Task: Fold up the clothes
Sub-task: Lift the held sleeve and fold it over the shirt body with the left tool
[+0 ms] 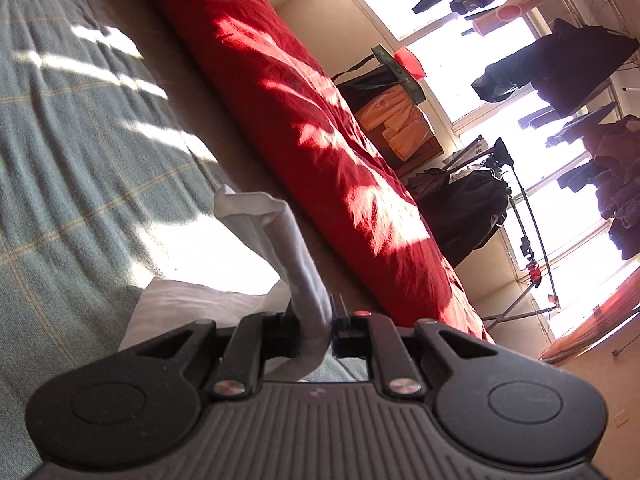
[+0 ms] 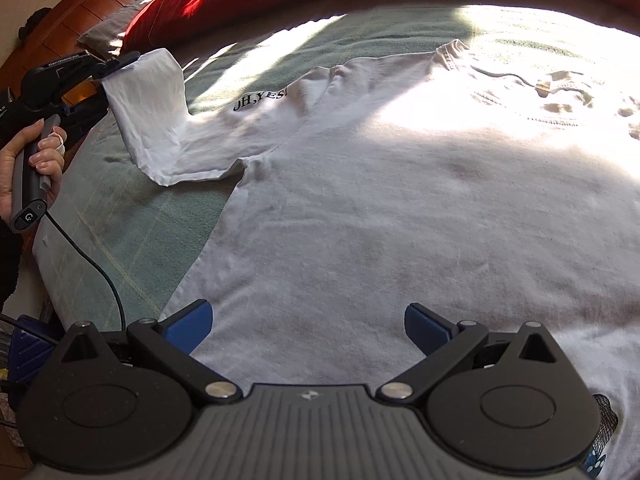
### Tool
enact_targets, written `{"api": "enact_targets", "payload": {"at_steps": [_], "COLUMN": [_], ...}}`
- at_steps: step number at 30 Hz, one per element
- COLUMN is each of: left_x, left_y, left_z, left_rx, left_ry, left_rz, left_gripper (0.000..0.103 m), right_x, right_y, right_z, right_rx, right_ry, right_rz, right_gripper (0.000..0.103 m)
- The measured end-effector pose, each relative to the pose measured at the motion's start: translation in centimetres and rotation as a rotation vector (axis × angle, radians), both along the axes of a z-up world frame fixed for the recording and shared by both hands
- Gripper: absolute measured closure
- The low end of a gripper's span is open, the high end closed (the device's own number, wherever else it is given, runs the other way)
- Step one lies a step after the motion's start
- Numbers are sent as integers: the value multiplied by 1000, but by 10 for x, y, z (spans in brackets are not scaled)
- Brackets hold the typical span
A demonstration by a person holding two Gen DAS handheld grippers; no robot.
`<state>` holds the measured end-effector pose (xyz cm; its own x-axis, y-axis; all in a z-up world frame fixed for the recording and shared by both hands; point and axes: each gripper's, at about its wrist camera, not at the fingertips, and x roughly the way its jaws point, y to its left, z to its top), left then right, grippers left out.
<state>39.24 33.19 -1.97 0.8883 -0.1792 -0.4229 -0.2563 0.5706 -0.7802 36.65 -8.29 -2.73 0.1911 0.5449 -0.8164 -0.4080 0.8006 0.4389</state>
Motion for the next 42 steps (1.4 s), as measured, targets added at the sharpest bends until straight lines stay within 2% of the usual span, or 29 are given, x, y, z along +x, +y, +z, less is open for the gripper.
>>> {"api": "enact_targets", "payload": {"at_steps": [18,32,42], "left_x": [32,53,64], "left_y": [-93,-172,-227], "left_z": [13,1,-7], "left_rx": [-67,-99,-42], "left_ry": [-28,-16,7], "left_rz": [-166,-297,-421], "left_gripper": [92,92,92], "right_x": [-13,-20,-23], "right_y": [-56,-106,-129], "right_z": [-1,-7,-13], "right_rx": [2,-25,-24], "right_ry": [-12,-9,-1], "right_rz": [-99,-175,-231], "right_gripper": [0,0,0]}}
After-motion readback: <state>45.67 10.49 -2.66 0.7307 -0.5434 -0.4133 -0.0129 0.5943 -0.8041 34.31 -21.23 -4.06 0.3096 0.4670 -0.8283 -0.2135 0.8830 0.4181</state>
